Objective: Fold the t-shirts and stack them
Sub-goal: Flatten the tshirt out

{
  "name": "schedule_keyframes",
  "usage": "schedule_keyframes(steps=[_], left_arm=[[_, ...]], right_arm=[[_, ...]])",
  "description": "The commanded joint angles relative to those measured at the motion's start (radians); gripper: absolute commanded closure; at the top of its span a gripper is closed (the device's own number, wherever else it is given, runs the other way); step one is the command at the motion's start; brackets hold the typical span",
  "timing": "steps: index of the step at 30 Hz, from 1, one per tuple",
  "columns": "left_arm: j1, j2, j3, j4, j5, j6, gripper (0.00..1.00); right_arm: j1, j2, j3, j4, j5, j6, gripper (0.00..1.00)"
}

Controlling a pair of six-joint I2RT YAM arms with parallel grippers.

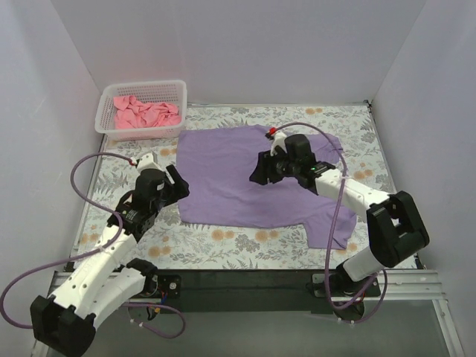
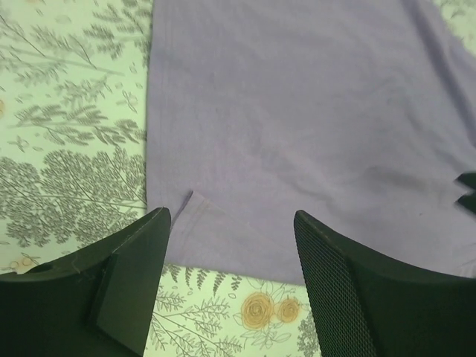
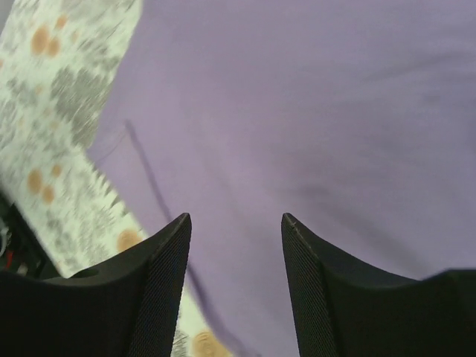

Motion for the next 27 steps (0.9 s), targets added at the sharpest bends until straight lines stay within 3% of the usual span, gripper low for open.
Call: schedule_keyframes(steps=[1,8,14,27], left_arm=[[0.008,-0.091,-0.020,0.015,-0.118,0.034,0.33],[0.006,-0.189,-0.075,0.062,-0.119,0.026,0.33],[0.008,-0.171,-0.066,0.062,-0.144,0.030,0.33],[0.019,-0.143,-0.063,0.064,-0.112,0.036,0.33]], right_arm=[[0.125,0.043,0.001,0.107,-0.121,-0.016,0.43],[0.309,0.331,0.168,0.134,-0.197,-0.056,0.52],[0.378,0.517,0.341,0.148,-0.219,-0.045,0.51],[0.420,0.681,0.495,0.148,-0.191,-0.021,0.51]])
